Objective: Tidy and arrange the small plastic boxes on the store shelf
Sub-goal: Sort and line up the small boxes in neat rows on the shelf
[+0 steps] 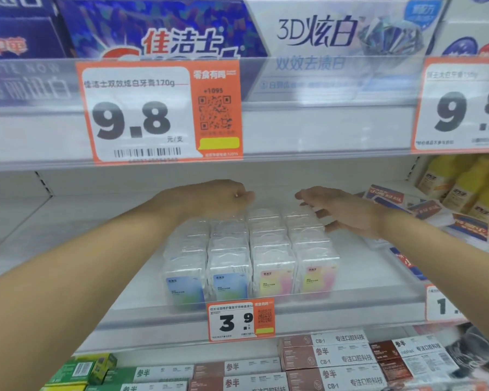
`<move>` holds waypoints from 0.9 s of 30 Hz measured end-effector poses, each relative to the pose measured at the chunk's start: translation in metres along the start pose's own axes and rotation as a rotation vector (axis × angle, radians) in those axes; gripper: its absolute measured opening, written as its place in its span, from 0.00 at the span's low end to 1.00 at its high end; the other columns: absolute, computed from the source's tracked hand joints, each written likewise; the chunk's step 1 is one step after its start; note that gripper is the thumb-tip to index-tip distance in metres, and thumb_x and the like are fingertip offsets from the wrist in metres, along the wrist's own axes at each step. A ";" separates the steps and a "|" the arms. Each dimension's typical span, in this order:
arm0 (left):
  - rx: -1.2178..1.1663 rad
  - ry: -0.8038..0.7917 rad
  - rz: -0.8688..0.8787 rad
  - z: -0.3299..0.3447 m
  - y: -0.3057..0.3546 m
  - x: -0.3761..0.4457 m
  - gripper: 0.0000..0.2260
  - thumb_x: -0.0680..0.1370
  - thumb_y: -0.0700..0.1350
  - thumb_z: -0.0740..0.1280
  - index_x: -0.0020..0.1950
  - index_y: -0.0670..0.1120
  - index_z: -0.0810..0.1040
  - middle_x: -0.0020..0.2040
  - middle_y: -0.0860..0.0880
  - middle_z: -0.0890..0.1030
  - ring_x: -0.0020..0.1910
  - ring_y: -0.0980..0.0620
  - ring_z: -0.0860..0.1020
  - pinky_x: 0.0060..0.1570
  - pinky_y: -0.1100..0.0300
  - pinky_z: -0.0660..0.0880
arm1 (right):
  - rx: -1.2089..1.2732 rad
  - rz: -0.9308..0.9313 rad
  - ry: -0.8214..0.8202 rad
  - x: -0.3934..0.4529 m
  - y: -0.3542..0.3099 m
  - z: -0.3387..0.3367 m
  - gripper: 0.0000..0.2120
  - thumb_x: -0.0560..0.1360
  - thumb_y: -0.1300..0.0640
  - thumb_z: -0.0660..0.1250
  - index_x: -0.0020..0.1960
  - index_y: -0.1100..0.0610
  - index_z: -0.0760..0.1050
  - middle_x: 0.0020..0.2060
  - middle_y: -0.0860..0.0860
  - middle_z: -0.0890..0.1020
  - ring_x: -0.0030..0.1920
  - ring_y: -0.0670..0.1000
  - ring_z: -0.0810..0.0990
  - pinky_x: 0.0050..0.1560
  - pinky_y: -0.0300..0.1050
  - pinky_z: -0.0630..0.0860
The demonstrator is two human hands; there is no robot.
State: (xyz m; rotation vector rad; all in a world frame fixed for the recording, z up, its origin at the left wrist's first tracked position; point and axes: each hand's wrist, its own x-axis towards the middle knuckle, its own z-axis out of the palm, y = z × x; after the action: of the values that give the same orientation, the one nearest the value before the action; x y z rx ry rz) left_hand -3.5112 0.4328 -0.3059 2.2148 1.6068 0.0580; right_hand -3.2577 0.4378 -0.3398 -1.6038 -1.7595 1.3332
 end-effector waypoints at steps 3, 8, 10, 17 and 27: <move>-0.076 0.159 -0.082 -0.001 -0.029 -0.027 0.17 0.81 0.58 0.55 0.56 0.48 0.75 0.55 0.52 0.78 0.55 0.51 0.75 0.57 0.56 0.70 | 0.037 -0.041 0.111 -0.016 0.018 0.008 0.18 0.79 0.40 0.60 0.68 0.41 0.69 0.64 0.45 0.76 0.61 0.46 0.76 0.58 0.46 0.76; -0.449 0.341 -0.289 0.033 -0.055 -0.079 0.23 0.76 0.61 0.65 0.69 0.58 0.69 0.68 0.52 0.71 0.64 0.50 0.73 0.59 0.55 0.70 | 0.123 -0.091 0.151 -0.043 0.030 0.036 0.24 0.78 0.42 0.63 0.73 0.36 0.62 0.66 0.44 0.71 0.61 0.45 0.71 0.46 0.35 0.69; -0.530 0.337 -0.293 0.046 -0.054 -0.086 0.25 0.75 0.60 0.66 0.71 0.60 0.66 0.69 0.50 0.70 0.65 0.50 0.71 0.58 0.56 0.69 | 0.146 -0.113 0.179 -0.046 0.031 0.046 0.27 0.78 0.44 0.65 0.74 0.36 0.61 0.66 0.46 0.69 0.66 0.45 0.68 0.47 0.35 0.68; -0.535 0.326 -0.278 0.055 -0.048 -0.085 0.28 0.78 0.57 0.64 0.76 0.58 0.59 0.75 0.50 0.64 0.71 0.48 0.66 0.62 0.58 0.64 | 0.147 -0.131 0.199 -0.051 0.026 0.054 0.28 0.78 0.46 0.65 0.76 0.38 0.58 0.75 0.48 0.65 0.70 0.43 0.62 0.60 0.41 0.63; -0.421 0.219 -0.296 0.049 -0.041 -0.089 0.29 0.80 0.59 0.58 0.78 0.57 0.51 0.78 0.49 0.58 0.74 0.46 0.63 0.68 0.55 0.61 | 0.136 -0.108 0.179 -0.051 0.026 0.052 0.30 0.78 0.45 0.65 0.76 0.39 0.57 0.75 0.50 0.65 0.76 0.47 0.59 0.60 0.43 0.63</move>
State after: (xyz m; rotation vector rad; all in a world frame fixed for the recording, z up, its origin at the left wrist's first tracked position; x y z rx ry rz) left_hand -3.5652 0.3474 -0.3471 1.6835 1.8224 0.5205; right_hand -3.2730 0.3685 -0.3707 -1.4825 -1.5905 1.1935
